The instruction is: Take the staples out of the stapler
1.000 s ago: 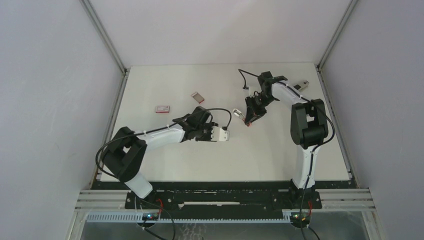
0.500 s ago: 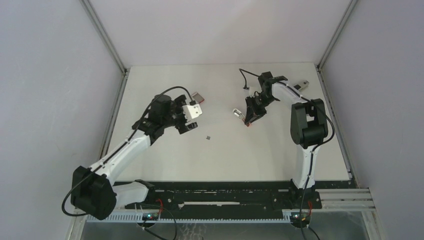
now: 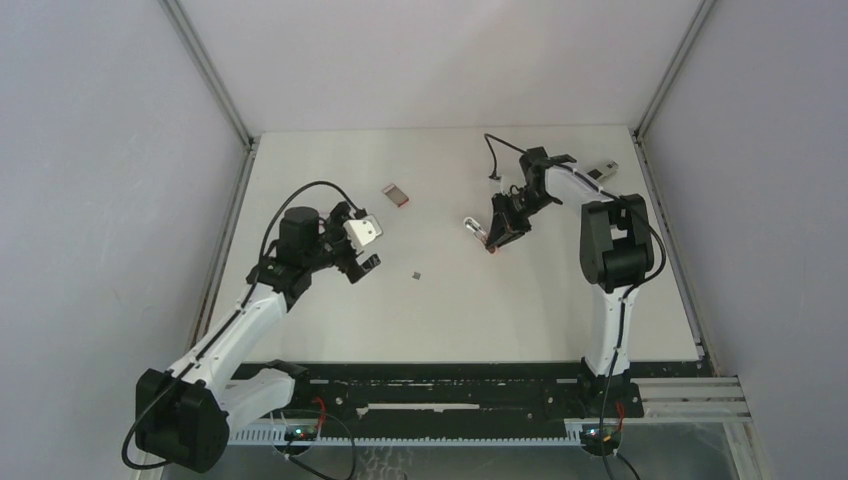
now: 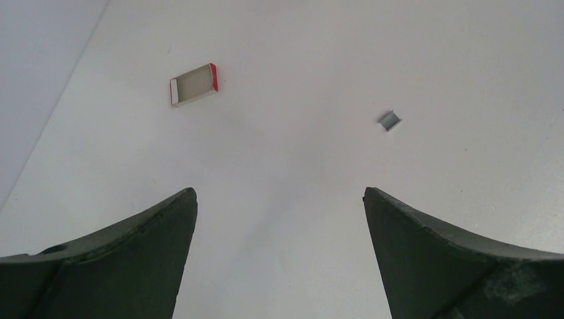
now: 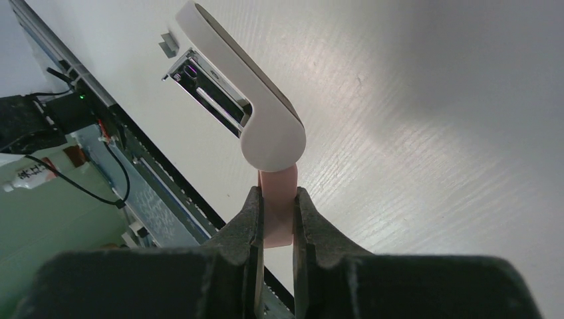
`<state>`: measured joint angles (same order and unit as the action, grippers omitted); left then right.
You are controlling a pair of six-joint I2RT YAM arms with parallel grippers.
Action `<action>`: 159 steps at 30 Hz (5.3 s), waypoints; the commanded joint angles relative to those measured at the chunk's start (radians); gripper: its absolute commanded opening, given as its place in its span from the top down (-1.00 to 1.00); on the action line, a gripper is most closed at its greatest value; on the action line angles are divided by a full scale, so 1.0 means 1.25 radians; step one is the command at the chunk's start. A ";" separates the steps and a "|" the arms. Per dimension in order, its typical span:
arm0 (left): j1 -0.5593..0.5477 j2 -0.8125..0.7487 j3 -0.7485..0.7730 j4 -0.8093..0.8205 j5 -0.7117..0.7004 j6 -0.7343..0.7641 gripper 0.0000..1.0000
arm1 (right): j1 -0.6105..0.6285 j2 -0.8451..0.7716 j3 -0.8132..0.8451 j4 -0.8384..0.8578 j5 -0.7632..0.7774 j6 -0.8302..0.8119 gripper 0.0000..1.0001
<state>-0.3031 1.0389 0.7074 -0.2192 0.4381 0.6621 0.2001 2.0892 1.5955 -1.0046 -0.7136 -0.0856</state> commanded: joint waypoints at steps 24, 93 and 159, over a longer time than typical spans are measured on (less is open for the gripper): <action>0.015 -0.032 -0.056 0.119 0.023 -0.057 -1.00 | -0.117 -0.050 -0.068 0.141 -0.107 0.119 0.96; 0.029 -0.039 -0.063 0.105 0.037 -0.044 -0.99 | 0.050 0.140 0.034 -0.054 -0.151 -0.032 0.35; 0.031 -0.046 -0.071 0.113 0.031 -0.034 -0.99 | 0.348 0.046 0.118 0.045 0.699 -0.084 -0.64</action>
<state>-0.2722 1.0039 0.6323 -0.1162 0.4572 0.6121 0.6430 2.1544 1.7084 -0.9436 0.1574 -0.1600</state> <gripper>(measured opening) 0.996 0.870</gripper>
